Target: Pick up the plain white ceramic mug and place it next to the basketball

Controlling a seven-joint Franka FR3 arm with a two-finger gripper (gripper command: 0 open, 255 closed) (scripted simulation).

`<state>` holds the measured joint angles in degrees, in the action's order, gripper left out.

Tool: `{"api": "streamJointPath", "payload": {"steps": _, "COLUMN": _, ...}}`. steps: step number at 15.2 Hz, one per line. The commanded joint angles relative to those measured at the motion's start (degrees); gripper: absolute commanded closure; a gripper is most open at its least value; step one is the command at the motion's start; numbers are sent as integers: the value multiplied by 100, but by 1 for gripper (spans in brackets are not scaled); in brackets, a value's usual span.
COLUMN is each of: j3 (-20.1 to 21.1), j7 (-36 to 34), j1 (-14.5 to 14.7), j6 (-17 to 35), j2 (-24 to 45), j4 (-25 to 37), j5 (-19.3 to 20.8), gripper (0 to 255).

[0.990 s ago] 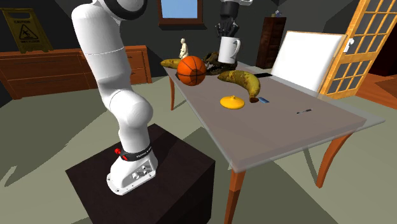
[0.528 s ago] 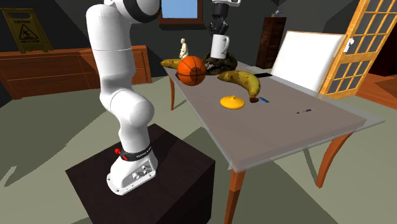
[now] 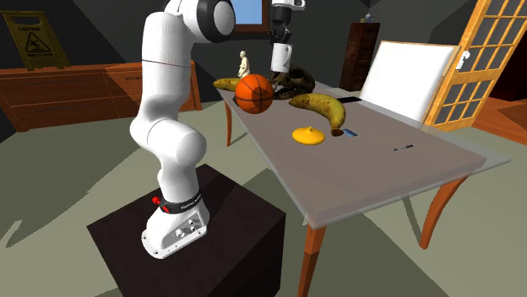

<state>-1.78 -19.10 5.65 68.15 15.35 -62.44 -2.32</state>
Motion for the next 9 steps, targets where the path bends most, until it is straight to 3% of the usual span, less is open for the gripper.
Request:
{"api": "streamJointPath", "payload": {"steps": 1, "j3": 81, "j7": -240, "j1": 137, "j6": -174, "j2": 412, "j4": 594, "j5": -30, "gripper": 255}}
{"api": "streamJointPath", "payload": {"steps": 2, "j3": 116, "j7": -351, "j1": 203, "j6": -317, "j2": 686, "j4": 1016, "j5": -42, "gripper": 255}}
{"api": "streamJointPath", "payload": {"steps": 3, "j3": 163, "j7": -516, "j1": 302, "j6": -622, "j2": 1204, "j4": 1846, "j5": -57, "gripper": 255}}
{"api": "streamJointPath", "payload": {"steps": 9, "j3": 151, "j7": -475, "j1": 319, "j6": 241, "j2": 608, "j4": 385, "j5": -43, "gripper": 255}}
